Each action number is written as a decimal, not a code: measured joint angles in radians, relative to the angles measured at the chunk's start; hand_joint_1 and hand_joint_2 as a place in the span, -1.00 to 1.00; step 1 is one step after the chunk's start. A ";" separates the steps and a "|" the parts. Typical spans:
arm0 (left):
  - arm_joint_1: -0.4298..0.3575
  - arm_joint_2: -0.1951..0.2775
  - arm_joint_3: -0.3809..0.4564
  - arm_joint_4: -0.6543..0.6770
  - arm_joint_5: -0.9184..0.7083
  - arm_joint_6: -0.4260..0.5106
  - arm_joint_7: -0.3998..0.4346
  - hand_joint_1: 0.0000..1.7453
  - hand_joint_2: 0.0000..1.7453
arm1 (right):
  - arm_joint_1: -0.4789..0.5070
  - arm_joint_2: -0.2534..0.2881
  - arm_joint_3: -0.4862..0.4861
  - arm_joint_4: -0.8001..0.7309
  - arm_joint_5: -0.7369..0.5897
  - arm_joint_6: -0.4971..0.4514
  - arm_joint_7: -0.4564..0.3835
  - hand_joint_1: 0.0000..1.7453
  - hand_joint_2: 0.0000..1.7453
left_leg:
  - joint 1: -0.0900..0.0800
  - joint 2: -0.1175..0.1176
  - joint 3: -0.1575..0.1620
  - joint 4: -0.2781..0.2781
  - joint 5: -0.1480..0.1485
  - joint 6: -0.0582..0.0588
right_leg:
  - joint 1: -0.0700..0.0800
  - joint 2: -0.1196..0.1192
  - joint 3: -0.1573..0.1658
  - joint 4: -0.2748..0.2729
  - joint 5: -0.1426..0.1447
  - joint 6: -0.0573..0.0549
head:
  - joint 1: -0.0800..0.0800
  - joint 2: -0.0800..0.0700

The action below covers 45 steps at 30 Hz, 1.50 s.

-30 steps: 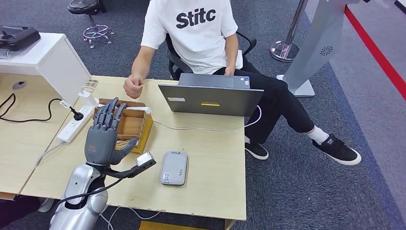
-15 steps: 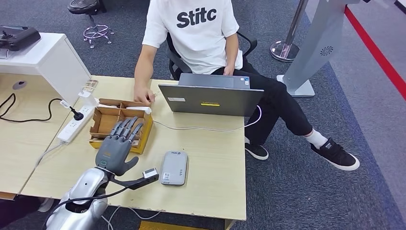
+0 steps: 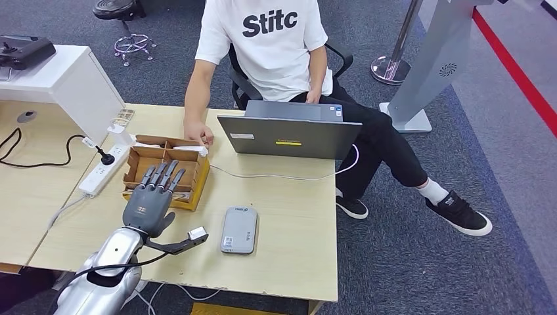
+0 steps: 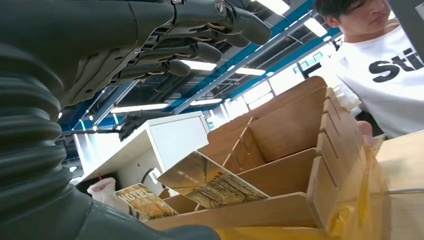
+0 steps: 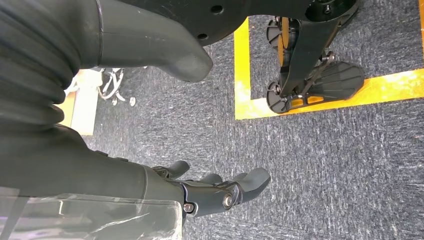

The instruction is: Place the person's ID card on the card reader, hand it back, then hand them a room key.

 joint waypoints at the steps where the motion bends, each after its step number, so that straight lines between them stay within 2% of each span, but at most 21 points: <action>1: -0.002 0.001 0.000 0.006 -0.004 0.008 0.004 -1.00 1.00 | 0.000 0.000 0.000 0.000 0.002 0.000 0.000 -1.00 1.00 | 0.000 0.000 0.000 0.000 0.000 0.000 | 0.000 0.000 0.000 0.000 0.000 0.000 | 0.000 0.000; 15: -0.016 0.002 0.016 0.067 -0.015 0.035 0.025 -1.00 1.00 | 0.001 0.003 -0.007 0.000 0.010 -0.002 0.001 -1.00 1.00 | 0.000 0.000 0.000 0.000 0.000 0.000 | 0.000 0.000 0.000 0.000 0.000 0.000 | 0.000 0.000; 16: -0.016 0.002 0.019 0.069 -0.016 0.035 0.028 -0.95 1.00 | 0.001 0.003 -0.008 0.000 0.010 -0.002 0.001 -1.00 1.00 | 0.000 0.000 0.000 0.000 0.000 0.000 | 0.000 0.000 0.000 0.000 0.000 0.000 | 0.000 0.000; 17: -0.016 0.002 0.023 0.071 -0.017 0.035 0.030 -0.61 1.00 | 0.001 0.003 -0.010 0.000 0.010 -0.002 0.001 -1.00 1.00 | 0.000 0.000 0.000 0.000 0.000 0.000 | 0.000 0.000 0.000 0.000 0.000 0.000 | 0.000 0.000; 20: -0.016 0.001 0.031 0.078 -0.014 0.034 0.032 0.81 1.00 | 0.001 0.003 -0.015 0.000 0.012 -0.002 0.001 -1.00 1.00 | 0.000 0.000 0.000 0.000 0.000 0.000 | 0.000 0.000 0.000 0.000 0.000 0.000 | 0.000 0.000; 21: -0.016 0.001 0.033 0.080 -0.012 0.034 0.032 0.97 1.00 | 0.001 0.003 -0.016 0.000 0.013 -0.002 0.000 -1.00 1.00 | 0.000 0.000 0.000 0.000 0.000 0.000 | 0.000 0.000 0.000 0.000 0.000 0.000 | 0.000 0.000; 39: -0.028 -0.003 0.056 0.102 0.004 0.064 0.010 1.00 1.00 | 0.001 0.003 -0.027 0.000 0.024 -0.002 0.000 -1.00 1.00 | 0.000 0.000 0.000 0.000 0.000 0.000 | 0.000 0.000 0.000 0.000 0.000 0.000 | 0.000 0.000; 43: -0.022 -0.016 0.072 0.088 0.030 0.201 0.010 1.00 1.00 | 0.002 0.004 -0.031 0.000 0.032 -0.006 0.000 -1.00 1.00 | 0.000 0.000 0.000 0.000 0.000 0.000 | 0.000 0.000 0.000 0.000 0.000 0.000 | 0.000 0.000; 45: -0.011 -0.036 0.102 0.040 0.068 0.259 -0.025 1.00 1.00 | 0.002 0.005 -0.036 0.000 0.036 -0.010 -0.001 -1.00 1.00 | 0.000 0.000 0.000 0.000 0.000 0.000 | 0.000 0.000 0.000 0.000 0.000 0.000 | 0.000 0.000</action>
